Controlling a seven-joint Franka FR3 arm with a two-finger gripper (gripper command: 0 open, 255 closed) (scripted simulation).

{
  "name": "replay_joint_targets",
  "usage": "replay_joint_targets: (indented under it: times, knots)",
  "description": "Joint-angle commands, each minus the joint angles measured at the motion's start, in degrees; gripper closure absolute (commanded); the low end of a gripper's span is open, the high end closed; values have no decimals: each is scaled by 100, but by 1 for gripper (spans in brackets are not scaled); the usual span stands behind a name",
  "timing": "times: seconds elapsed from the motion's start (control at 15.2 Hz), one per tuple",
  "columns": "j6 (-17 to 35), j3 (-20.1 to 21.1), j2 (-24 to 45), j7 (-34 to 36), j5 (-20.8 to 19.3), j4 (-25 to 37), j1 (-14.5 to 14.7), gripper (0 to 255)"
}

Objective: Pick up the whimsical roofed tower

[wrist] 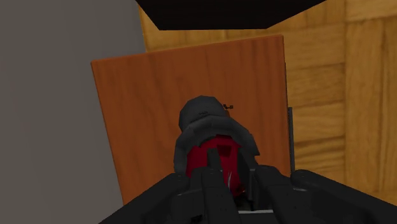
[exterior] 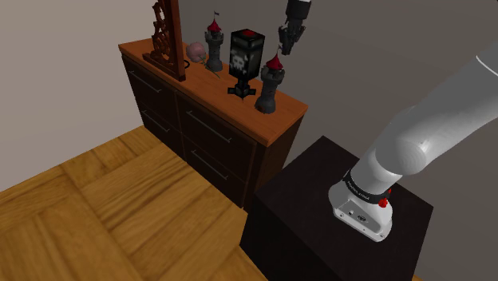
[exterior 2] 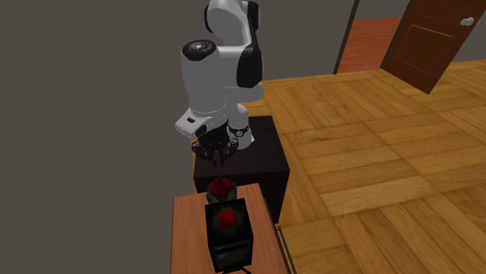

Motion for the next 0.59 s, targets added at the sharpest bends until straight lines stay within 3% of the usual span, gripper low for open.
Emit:
replay_joint_targets:
  times: [0.0, 0.53]
  knots:
    - [3, 0, -1, 0, 0, -4, 0, 255]
    - [-136, 3, -17, 4, -3, 120, 1, 255]
